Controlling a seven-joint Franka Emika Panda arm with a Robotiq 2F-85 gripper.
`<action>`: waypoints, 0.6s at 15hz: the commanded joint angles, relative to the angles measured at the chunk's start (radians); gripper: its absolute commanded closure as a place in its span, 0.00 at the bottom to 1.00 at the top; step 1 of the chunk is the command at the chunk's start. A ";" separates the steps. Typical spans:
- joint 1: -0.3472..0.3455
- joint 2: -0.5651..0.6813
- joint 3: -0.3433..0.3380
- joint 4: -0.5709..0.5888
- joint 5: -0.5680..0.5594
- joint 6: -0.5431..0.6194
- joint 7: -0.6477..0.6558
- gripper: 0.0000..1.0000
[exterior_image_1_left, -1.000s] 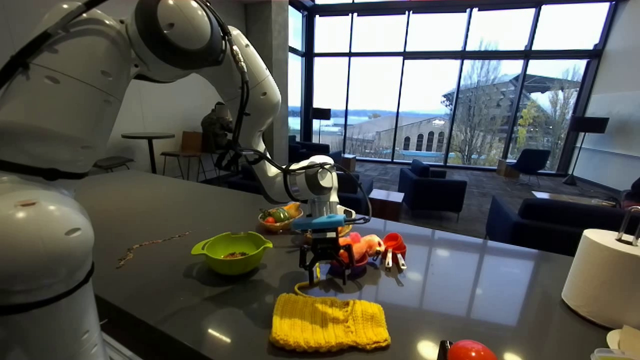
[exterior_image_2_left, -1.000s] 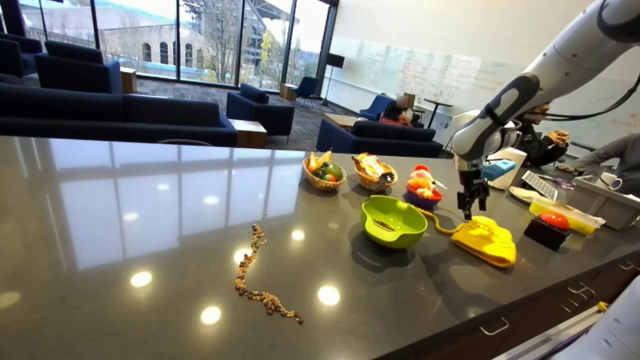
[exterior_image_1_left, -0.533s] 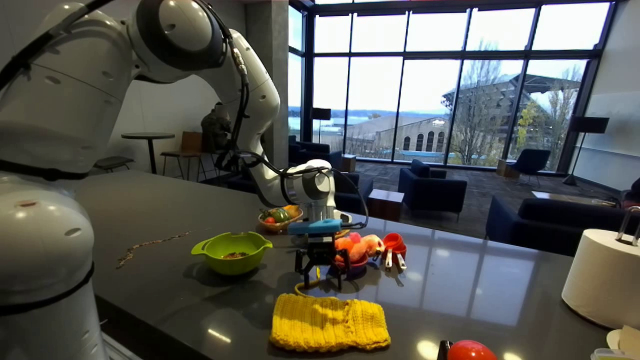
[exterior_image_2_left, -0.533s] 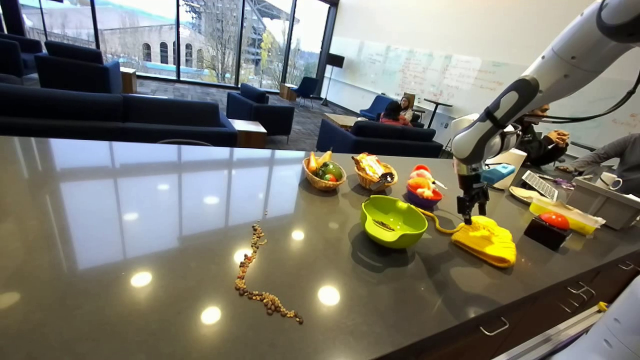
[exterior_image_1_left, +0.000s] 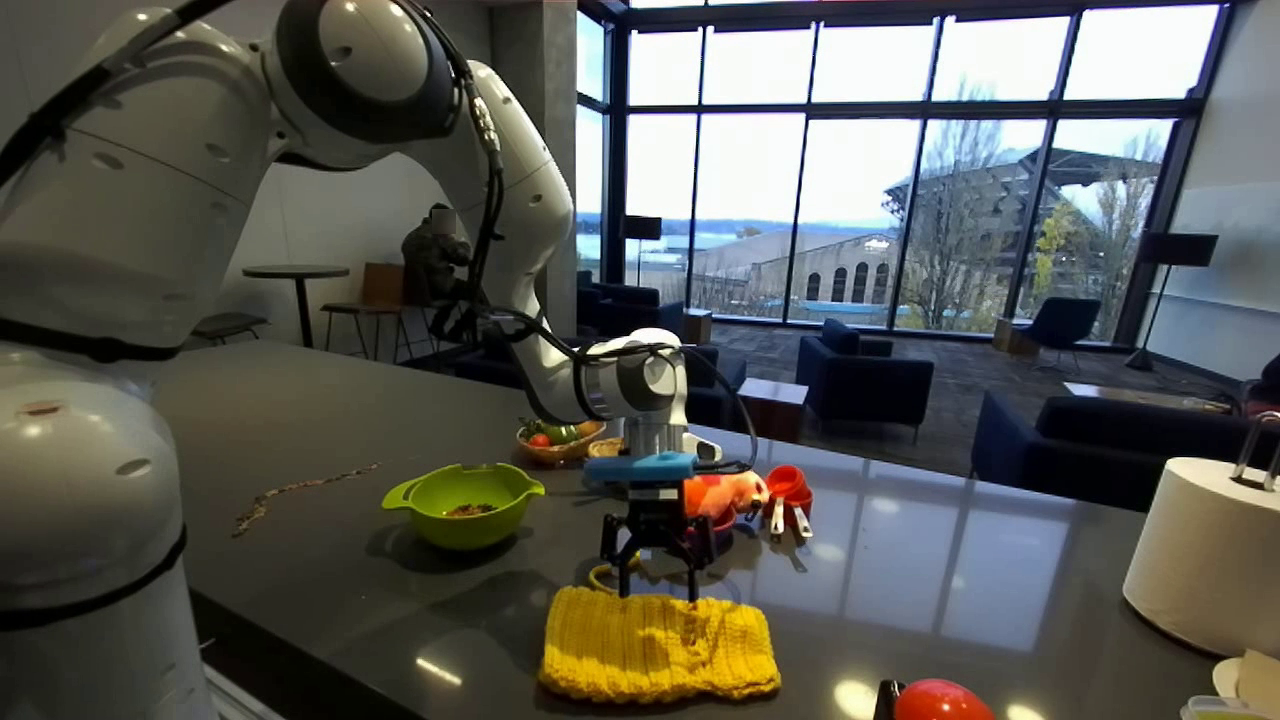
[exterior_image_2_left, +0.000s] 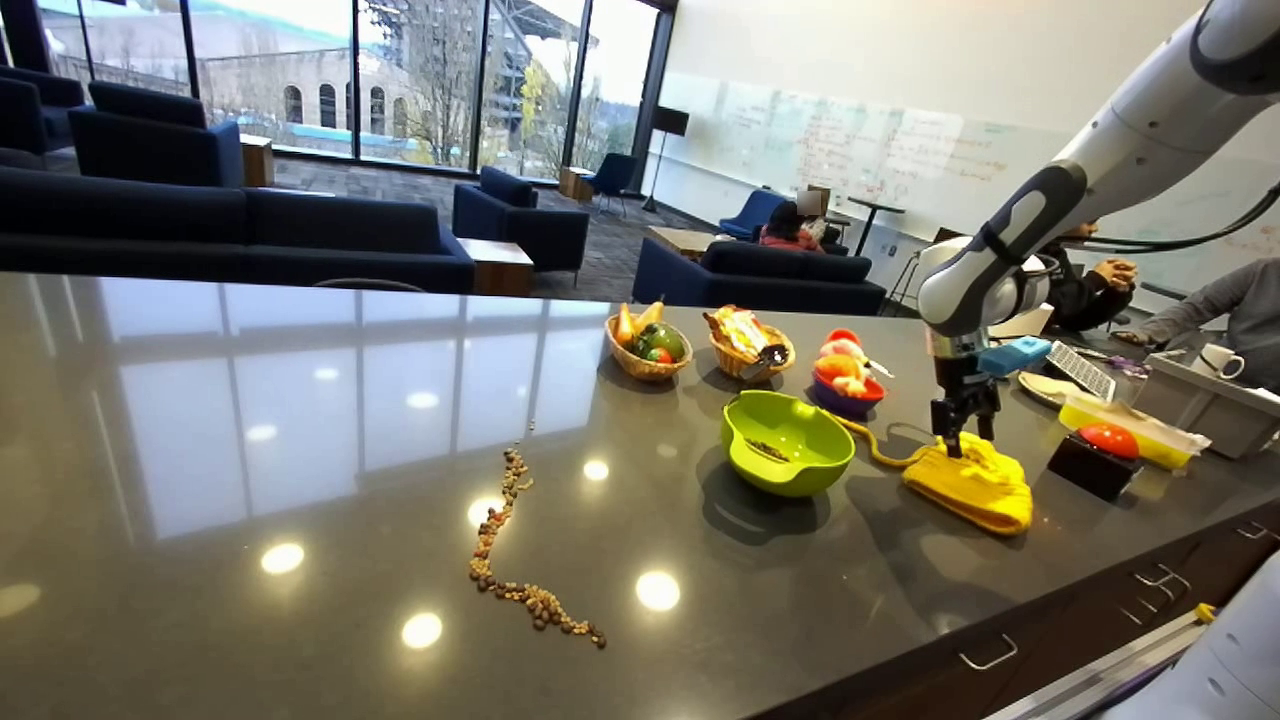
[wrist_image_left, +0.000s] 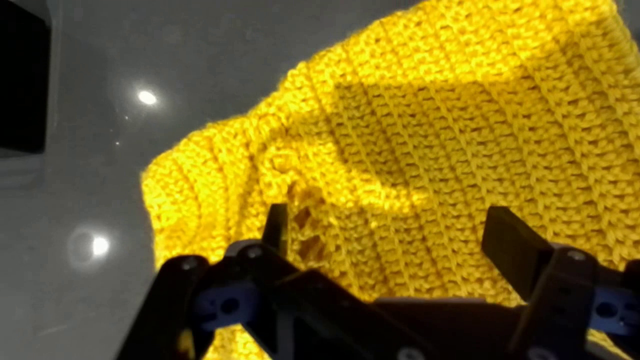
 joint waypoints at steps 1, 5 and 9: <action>-0.005 0.003 0.001 0.002 -0.001 -0.002 0.002 0.00; -0.004 0.008 0.000 0.003 -0.001 -0.002 0.009 0.00; -0.003 0.008 0.000 0.004 -0.001 -0.002 0.011 0.00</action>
